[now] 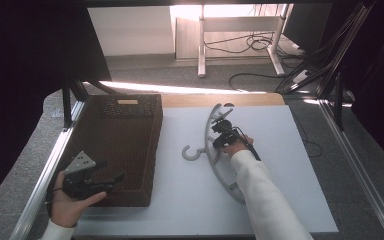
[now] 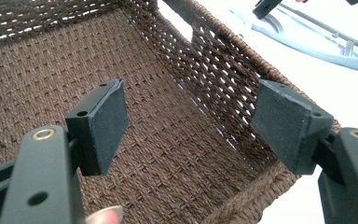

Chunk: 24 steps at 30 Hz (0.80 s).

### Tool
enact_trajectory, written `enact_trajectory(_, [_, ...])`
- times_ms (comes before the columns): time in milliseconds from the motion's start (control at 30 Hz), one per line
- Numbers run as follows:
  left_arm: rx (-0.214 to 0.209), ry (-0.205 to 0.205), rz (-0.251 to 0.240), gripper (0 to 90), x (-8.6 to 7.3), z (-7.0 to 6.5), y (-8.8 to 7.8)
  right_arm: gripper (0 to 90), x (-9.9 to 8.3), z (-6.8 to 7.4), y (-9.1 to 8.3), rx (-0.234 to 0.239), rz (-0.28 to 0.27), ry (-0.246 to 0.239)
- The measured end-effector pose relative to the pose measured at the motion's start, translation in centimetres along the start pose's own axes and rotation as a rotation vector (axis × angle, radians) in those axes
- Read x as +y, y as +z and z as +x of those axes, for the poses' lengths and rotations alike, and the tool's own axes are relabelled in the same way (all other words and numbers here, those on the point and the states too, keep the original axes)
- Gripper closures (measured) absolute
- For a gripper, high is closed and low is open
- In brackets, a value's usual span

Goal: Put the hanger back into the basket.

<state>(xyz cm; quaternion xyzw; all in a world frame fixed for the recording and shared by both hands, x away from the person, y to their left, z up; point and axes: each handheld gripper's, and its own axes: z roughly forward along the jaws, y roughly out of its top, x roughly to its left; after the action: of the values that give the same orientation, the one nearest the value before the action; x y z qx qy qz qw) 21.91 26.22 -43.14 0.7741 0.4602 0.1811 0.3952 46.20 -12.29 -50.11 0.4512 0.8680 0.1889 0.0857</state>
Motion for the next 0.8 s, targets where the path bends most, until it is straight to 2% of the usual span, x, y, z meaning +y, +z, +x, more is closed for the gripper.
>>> enact_trajectory(167, [0.0,-0.001,-0.002,26.0,0.0,0.0,0.0,80.6,0.1,-0.3,0.0,-0.006,-0.001,0.03])
enact_trajectory(233, [0.001,-0.002,-0.002,26.0,0.0,0.1,0.0,80.9,0.1,-0.4,-0.1,-0.01,0.0,0.016])
enact_trajectory(300, [0.001,-0.002,-0.001,26.0,0.0,0.1,0.0,81.0,0.0,-0.5,-0.2,-0.002,0.0,0.035])
enact_trajectory(433, [0.001,0.0,0.0,26.0,-0.1,0.1,0.0,81.2,0.1,-0.6,-0.7,-0.006,-0.019,0.036])
enact_trajectory(800, [0.0,0.001,0.003,26.0,0.0,0.0,0.2,82.7,0.3,-0.9,-3.1,0.073,-0.119,0.062])
